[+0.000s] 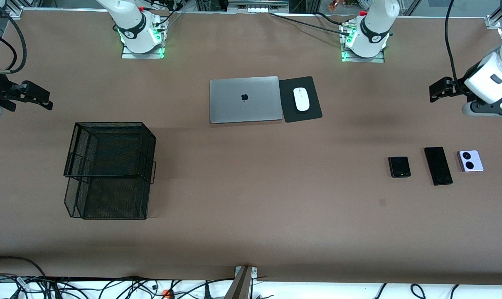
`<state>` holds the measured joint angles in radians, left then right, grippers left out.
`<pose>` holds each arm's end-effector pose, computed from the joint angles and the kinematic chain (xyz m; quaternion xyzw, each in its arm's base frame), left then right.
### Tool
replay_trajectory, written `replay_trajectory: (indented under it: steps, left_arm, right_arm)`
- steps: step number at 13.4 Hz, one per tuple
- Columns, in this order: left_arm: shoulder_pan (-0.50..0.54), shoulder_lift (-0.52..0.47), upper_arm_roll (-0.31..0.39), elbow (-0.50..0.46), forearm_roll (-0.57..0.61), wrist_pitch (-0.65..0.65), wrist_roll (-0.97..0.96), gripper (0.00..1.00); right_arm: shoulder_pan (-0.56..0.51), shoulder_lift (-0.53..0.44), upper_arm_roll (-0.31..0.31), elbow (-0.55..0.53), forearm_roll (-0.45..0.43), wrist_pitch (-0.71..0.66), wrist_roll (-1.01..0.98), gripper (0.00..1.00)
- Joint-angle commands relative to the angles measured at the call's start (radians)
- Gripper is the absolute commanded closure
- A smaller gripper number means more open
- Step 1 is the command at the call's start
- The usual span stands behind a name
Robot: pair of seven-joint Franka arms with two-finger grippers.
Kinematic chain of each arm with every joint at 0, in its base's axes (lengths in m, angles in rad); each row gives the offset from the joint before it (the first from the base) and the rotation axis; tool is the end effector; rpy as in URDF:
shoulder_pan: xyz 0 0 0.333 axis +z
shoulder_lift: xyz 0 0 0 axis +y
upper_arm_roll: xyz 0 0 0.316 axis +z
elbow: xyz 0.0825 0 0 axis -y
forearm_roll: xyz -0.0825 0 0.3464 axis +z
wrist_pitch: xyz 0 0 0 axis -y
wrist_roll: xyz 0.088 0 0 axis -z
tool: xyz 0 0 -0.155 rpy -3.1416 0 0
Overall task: Place phones with both arms
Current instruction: 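Reach the left gripper toward the small black flip phone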
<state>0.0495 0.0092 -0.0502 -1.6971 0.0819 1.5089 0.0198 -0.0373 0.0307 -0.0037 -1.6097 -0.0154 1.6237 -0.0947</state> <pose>0.4957 0.0128 0.5145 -0.9942 0.0117 0.0988 0.0397 0.5283 -0.0240 0.5481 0.9996 0.0273 -0.0089 0.0072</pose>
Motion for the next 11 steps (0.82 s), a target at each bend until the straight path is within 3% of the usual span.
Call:
replay_trajectory:
  steps: [1, 4, 7, 11]
  left_arm:
    - [0.041, 0.076, -0.002, 0.01, 0.019, 0.01, 0.02, 0.0]
    - [0.076, 0.101, -0.003, -0.096, 0.019, 0.187, 0.022, 0.0]
    - [0.075, 0.119, -0.01, -0.232, 0.021, 0.445, 0.022, 0.0]
    - [0.076, 0.259, -0.011, -0.251, 0.025, 0.693, 0.023, 0.0]
  right_arm:
    - [-0.007, -0.022, 0.004, -0.007, -0.008, 0.001, -0.006, 0.0]
    - [-0.007, -0.022, 0.004, -0.007, -0.006, 0.001, -0.006, 0.0]
    - [-0.007, -0.022, 0.005, -0.007, -0.006, 0.001, -0.005, 0.0]
    - [-0.007, -0.022, 0.004, -0.007, -0.006, 0.001, -0.005, 0.0]
